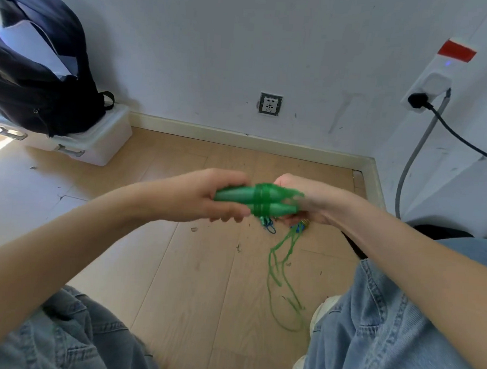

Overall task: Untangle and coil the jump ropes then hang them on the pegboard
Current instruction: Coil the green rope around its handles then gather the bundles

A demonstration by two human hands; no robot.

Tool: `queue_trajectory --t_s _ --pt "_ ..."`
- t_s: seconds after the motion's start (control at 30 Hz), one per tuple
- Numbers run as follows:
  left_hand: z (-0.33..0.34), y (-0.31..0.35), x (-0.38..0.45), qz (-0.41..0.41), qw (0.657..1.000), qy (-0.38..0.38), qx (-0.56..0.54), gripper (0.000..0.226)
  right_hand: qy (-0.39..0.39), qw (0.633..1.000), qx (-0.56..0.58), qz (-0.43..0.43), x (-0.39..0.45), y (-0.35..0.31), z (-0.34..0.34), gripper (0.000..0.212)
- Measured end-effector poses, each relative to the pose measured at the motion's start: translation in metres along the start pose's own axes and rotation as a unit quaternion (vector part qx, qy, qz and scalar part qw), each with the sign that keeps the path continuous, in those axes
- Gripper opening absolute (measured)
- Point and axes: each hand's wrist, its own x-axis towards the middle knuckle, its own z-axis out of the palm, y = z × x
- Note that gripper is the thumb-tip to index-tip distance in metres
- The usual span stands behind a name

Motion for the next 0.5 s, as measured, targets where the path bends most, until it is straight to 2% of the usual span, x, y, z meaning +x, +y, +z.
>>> queue_trajectory --t_s 0.1,0.17,0.2,0.3,0.37,0.43,0.5 --pt "-0.002 -0.007 -0.002 -0.043 0.979 0.129 -0.153 0.011 -0.083 0.996 0.033 0.008 -0.003 0.0 -0.004 0.05" --pt "0.001 -0.009 0.002 -0.061 0.961 0.163 -0.214 0.019 -0.11 0.994 0.021 0.005 -0.003 -0.001 -0.004 0.06" --pt "0.003 -0.01 0.004 -0.057 0.96 0.161 -0.222 0.02 -0.118 0.993 0.017 0.002 -0.004 -0.001 -0.003 0.058" --pt "0.003 -0.011 0.009 -0.054 0.958 0.16 -0.234 0.012 -0.105 0.992 0.05 -0.05 -0.006 0.001 -0.002 0.027" --pt "-0.002 -0.012 0.01 -0.056 0.944 0.173 -0.275 0.009 -0.085 0.981 0.145 -0.101 -0.002 0.003 -0.003 0.024" --pt "-0.007 -0.016 0.011 -0.06 0.928 0.181 -0.32 0.016 -0.093 0.954 0.257 -0.124 -0.001 0.001 -0.002 0.024" --pt "-0.012 -0.021 0.013 -0.076 0.901 0.213 -0.37 0.02 -0.095 0.952 0.261 -0.127 -0.001 -0.001 0.001 0.021"
